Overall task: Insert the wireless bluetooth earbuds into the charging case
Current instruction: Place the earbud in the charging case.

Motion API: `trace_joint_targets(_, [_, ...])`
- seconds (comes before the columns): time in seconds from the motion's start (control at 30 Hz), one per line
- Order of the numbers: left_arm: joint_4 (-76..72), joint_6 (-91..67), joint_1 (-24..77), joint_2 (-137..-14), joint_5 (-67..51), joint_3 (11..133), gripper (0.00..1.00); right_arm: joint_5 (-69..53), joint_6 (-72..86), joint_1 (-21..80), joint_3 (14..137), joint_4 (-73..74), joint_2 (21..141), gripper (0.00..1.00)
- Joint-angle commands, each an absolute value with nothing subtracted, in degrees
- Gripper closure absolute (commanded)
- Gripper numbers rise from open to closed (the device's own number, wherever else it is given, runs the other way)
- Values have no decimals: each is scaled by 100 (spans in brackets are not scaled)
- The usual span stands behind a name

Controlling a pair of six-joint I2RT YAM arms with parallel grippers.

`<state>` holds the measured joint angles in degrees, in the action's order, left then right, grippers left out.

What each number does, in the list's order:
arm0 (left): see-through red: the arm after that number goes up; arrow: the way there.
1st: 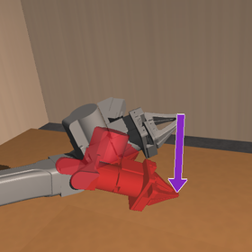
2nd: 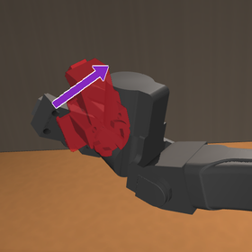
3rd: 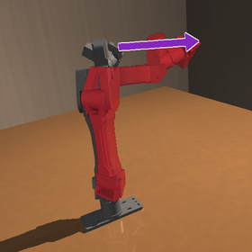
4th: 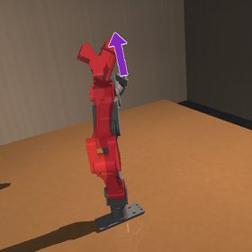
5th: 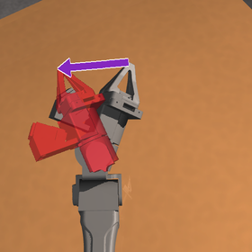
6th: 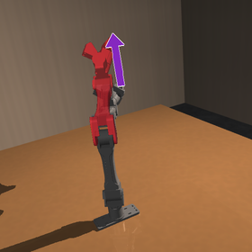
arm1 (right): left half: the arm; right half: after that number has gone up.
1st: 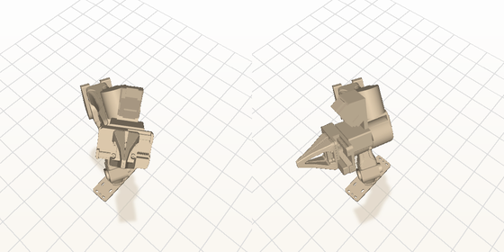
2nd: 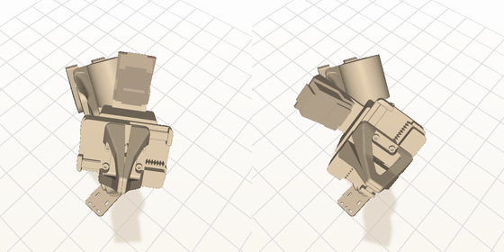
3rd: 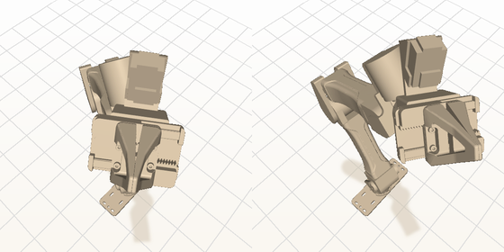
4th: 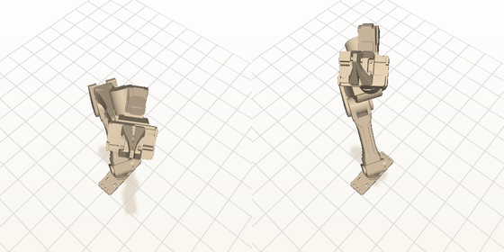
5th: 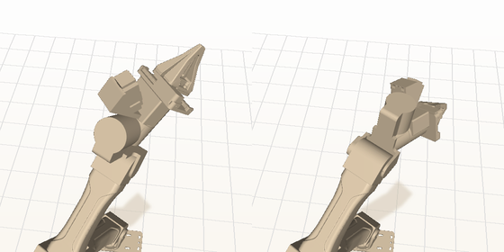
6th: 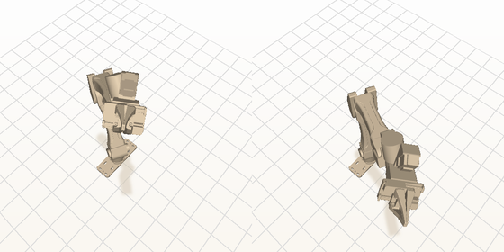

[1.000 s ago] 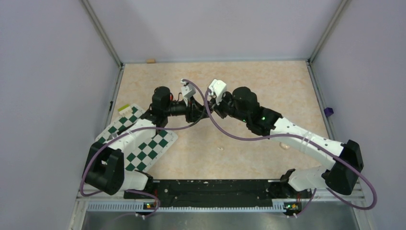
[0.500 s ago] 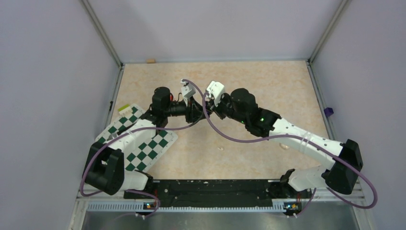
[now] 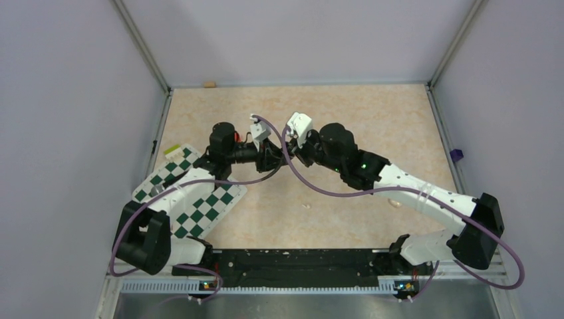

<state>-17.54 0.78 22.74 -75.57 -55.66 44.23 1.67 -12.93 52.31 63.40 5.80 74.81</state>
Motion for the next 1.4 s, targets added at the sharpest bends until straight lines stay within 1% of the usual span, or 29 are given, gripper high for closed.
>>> trace_joint_targets(0.0, [-1823, 632, 2281, -7253, -5745, 4398, 100, 20, -1028, 5360, 6559, 657, 7559, 100])
trace_joint_targets(0.13, [-1720, 812, 2285, -7254, -5748, 4395, 100, -227, -928, 5355, 6615, 739, 7550, 100])
trace_joint_targets(0.33, [-1492, 1119, 2281, -7263, -5717, 4395, 100, -264, -836, 5360, 6637, 764, 7444, 100])
trace_joint_targets(0.73, [-1427, 1195, 2264, -7294, -5728, 4404, 100, -541, -650, 5279, 6677, 817, 7266, 100])
trace_joint_targets(1.2, [-1670, 840, 2214, -7246, -6009, 4410, 100, -519, -355, 5263, 6615, 749, 7580, 100])
trace_joint_targets(1.37, [-1904, 595, 2171, -7237, -6255, 4370, 100, -699, -446, 5257, 6539, 678, 7521, 97])
